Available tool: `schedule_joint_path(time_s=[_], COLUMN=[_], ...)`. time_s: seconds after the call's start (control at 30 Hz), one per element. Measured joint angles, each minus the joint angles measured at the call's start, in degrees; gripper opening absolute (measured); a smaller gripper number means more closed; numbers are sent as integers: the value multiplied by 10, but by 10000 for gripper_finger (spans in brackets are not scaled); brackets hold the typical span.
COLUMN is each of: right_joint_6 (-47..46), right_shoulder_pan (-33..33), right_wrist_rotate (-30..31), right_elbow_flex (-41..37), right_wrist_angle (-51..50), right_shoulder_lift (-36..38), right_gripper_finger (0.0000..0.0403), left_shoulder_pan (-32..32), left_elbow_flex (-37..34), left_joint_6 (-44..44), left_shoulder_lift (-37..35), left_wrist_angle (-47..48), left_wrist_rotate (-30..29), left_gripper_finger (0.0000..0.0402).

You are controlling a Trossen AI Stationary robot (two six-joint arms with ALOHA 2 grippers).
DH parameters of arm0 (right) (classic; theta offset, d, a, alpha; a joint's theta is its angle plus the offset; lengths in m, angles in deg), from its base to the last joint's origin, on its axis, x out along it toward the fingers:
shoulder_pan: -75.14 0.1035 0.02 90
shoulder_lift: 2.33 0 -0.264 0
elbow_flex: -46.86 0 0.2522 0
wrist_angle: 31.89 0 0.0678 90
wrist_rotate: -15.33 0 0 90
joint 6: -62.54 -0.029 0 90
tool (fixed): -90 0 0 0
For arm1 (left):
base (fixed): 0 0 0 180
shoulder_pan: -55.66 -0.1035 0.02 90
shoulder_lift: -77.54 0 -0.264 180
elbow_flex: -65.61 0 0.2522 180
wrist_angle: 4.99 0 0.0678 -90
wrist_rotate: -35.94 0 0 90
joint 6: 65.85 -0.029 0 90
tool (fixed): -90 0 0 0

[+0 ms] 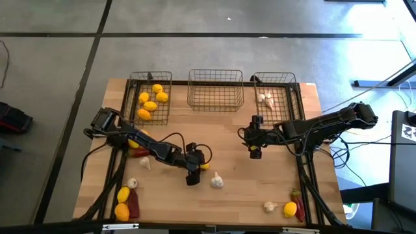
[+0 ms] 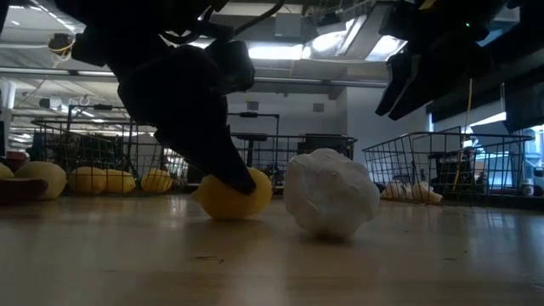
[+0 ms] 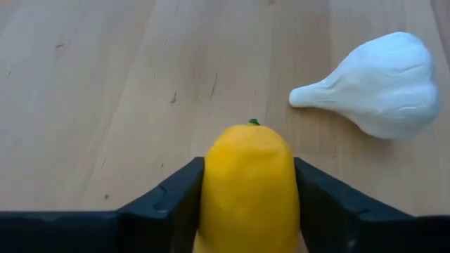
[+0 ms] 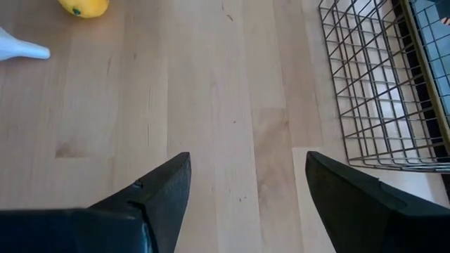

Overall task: Sort produce into baskets
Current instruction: Put the yellow lemon into the left gold wire basket

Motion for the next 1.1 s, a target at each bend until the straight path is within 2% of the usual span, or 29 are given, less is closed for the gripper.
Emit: schedule_joint_path(time_s=[0.07,0.13,0.27,0.47,0.63,0.83,1.1], right_joint_6=[0,0,0,-5,-6,-6,1], right_shoulder_pan=[0,0,0,0,0,0,0], right_wrist_rotate=[0,0,0,16,52,80,120], right_elbow_flex=[0,0,0,0,0,0,0], right_wrist_angle=[0,0,0,9,13,11,18], right_shoulder_lift=[0,0,0,0,0,0,0], right_gripper_finger=[276,276,276,276,276,276,276], left_shoulder_pan=[0,0,0,-12,-30,-75,-171], left_elbow_flex=[0,0,0,0,0,0,0], left_joint_6=[0,0,-10,-12,-10,-10,7], left_shoulder_lift=[-6,-21,-66,-157,-236,-327,-421], left_wrist_angle=[1,2,35,133,204,290,367], left_wrist_rotate=[0,-1,-23,-80,-105,-148,-221], left_gripper_finger=[160,152,154,176,179,180,181])
